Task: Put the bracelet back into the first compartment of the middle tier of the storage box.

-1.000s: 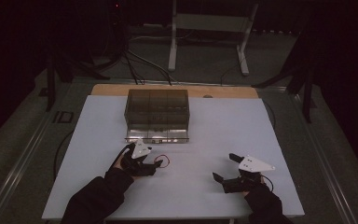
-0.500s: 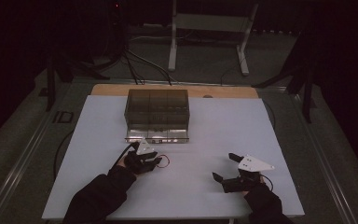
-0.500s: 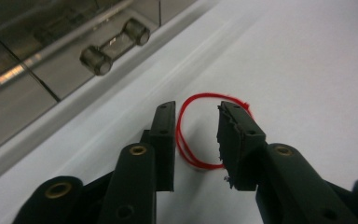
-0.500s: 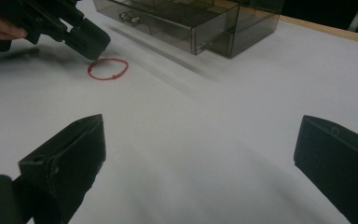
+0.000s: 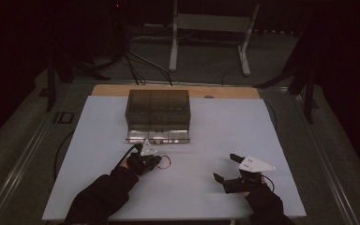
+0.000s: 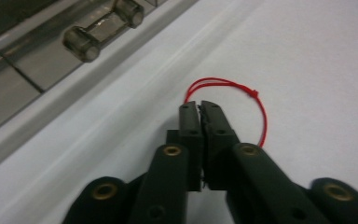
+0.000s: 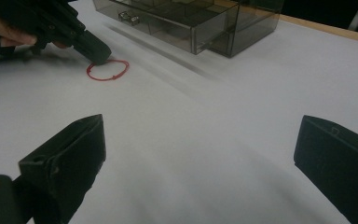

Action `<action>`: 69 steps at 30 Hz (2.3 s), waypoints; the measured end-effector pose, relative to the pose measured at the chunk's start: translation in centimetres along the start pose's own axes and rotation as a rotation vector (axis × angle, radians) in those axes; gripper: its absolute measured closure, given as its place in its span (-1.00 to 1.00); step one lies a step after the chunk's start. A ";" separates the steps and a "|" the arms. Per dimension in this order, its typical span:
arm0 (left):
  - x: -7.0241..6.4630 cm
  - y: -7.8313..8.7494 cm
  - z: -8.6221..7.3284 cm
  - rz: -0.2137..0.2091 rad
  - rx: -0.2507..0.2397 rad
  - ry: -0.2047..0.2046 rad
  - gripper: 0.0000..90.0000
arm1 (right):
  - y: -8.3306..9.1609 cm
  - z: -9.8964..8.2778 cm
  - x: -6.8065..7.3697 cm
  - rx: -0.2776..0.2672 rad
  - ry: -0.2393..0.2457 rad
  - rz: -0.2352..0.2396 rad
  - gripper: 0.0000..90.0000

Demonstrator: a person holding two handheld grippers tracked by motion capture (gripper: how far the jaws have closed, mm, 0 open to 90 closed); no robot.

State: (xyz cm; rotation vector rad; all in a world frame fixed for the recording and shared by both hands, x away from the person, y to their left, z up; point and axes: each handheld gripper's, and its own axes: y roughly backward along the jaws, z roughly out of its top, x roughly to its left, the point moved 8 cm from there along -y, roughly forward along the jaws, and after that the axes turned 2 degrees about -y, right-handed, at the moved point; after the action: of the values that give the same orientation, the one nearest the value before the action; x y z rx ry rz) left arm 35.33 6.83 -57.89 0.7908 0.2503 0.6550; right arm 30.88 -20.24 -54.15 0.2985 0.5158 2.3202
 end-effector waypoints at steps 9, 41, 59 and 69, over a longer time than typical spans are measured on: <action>-0.3 0.4 0.3 0.010 -0.018 -0.016 1.00 | 0.1 0.0 0.0 -0.005 0.002 0.002 -0.95; -0.8 3.5 2.0 -0.006 -0.084 -0.022 1.00 | 0.0 0.0 0.0 -0.001 0.001 0.003 -0.95; -0.6 5.0 2.3 -0.014 -0.076 -0.052 1.00 | -0.1 0.0 0.0 0.001 0.003 0.002 -0.95; -0.5 5.7 2.5 -0.018 -0.085 -0.052 1.00 | -0.1 0.0 0.1 0.000 0.004 0.003 -0.95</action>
State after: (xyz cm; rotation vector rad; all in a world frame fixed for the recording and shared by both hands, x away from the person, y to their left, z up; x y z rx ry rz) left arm 33.53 8.05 -52.09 0.7223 0.1808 0.6232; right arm 30.89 -20.12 -54.17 0.2945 0.5178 2.3239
